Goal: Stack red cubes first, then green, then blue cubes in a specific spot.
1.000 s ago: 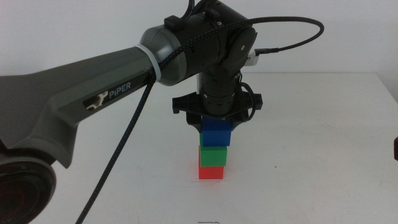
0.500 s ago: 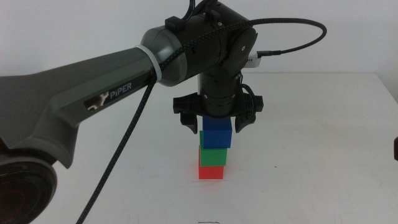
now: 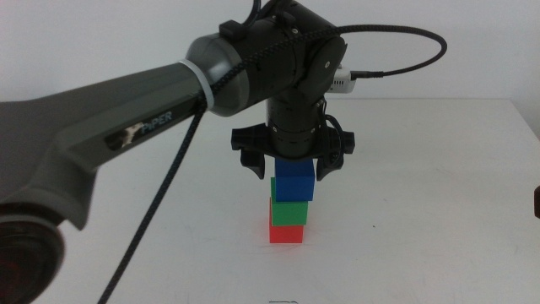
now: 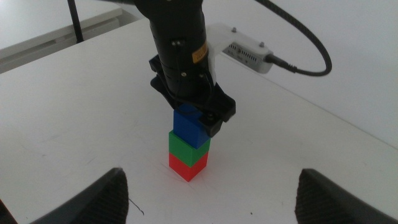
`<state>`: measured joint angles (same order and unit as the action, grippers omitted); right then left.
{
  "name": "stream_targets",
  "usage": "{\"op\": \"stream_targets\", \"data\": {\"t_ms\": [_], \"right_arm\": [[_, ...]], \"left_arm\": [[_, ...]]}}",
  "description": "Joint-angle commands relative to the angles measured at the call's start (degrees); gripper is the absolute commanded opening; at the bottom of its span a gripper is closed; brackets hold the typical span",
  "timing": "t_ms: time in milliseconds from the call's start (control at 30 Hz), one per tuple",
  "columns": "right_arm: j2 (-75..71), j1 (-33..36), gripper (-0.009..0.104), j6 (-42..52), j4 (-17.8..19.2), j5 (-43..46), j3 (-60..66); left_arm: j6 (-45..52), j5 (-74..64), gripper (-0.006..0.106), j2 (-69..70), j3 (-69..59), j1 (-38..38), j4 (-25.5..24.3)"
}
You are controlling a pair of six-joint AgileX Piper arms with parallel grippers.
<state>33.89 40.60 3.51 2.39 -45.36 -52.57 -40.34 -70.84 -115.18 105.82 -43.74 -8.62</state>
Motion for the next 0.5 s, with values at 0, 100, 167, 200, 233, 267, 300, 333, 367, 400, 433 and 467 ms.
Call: {"op": "stream_targets", "data": {"t_ms": [0,100,167,200,233,267,300,333,367,400,433,467], "right_arm": [[0.22,-0.40,0.094,0.71,0.92,4.00,-1.26],[0.22,-0.40,0.094,0.77,0.92,4.00,-1.26],[0.22,-0.40,0.094,0.71,0.92,4.00,-1.26],[0.22,-0.40,0.094,0.71,0.92,4.00,-1.26],[0.22,-0.40,0.094,0.71,0.92,4.00,-1.26],[0.22,-0.40,0.094,0.71,0.92,4.00,-1.26],[0.22,-0.40,0.094,0.71,0.92,4.00,-1.26],[0.22,-0.40,0.094,0.71,0.92,4.00,-1.26],[0.22,-0.40,0.094,0.71,0.92,4.00,-1.26],[0.22,-0.40,0.094,0.71,0.92,4.00,-1.26],[0.22,-0.40,0.094,0.71,0.92,4.00,-1.26],[0.22,-0.40,0.094,0.71,0.92,4.00,-1.26]], "left_arm": [[0.52,-4.77,0.094,5.21,1.20,-0.05,-1.50],[2.11,-4.77,0.094,7.01,1.20,-0.05,-2.40],[2.38,-4.77,0.094,8.23,1.20,-0.05,-2.63],[2.42,-4.77,0.094,8.88,1.20,-0.05,-2.69],[2.50,-4.77,0.094,9.60,1.20,-0.05,-2.69],[2.78,-4.77,0.094,10.30,1.20,-0.05,-2.70],[3.24,-4.77,0.094,11.14,1.26,-0.05,-2.77],[3.58,-4.77,0.094,11.79,1.39,-0.05,-3.17],[4.08,-4.77,0.094,12.74,1.39,-0.05,-3.75],[4.66,-4.77,0.094,13.83,1.39,-0.05,-4.44],[4.78,-4.77,0.094,14.77,1.39,-0.05,-4.87],[4.78,-4.77,0.094,16.04,1.39,-0.05,-5.33]]}}
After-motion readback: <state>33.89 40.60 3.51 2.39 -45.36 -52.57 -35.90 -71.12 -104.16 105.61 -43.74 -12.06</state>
